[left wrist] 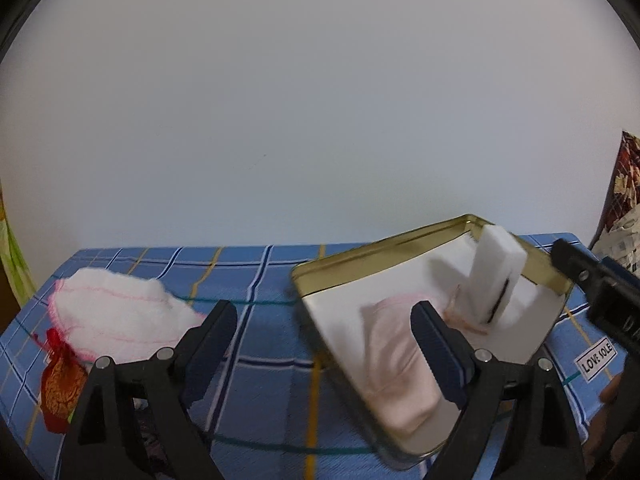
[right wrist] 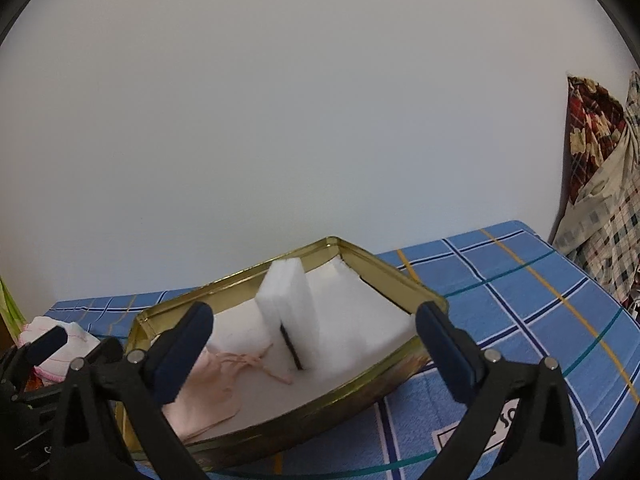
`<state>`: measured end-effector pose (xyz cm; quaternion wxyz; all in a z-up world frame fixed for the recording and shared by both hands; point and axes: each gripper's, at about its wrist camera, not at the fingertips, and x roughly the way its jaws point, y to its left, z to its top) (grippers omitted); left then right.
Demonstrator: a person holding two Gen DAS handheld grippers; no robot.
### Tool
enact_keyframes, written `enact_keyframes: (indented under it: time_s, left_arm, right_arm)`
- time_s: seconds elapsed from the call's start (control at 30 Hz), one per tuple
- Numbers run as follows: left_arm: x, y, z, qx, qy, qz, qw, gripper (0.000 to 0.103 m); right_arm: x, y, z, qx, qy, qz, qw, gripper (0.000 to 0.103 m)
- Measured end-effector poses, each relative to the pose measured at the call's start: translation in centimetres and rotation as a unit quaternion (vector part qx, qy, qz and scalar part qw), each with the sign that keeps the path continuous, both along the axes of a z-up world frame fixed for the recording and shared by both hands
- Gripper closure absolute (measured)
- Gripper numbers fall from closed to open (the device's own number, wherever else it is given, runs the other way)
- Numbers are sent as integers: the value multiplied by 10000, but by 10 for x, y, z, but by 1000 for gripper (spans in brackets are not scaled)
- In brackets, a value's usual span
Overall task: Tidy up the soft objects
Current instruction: 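Open the left gripper to release the bra and withdraw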
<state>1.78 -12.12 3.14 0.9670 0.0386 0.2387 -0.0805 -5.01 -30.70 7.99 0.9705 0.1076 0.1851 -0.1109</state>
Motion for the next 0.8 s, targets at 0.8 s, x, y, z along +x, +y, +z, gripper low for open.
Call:
enact_keyframes:
  time_s: [0.8]
  left_arm:
    - [-32, 91, -4, 372, -291, 525, 9975, 12]
  right_arm:
    - [-54, 59, 12, -783, -695, -754, 9917, 0]
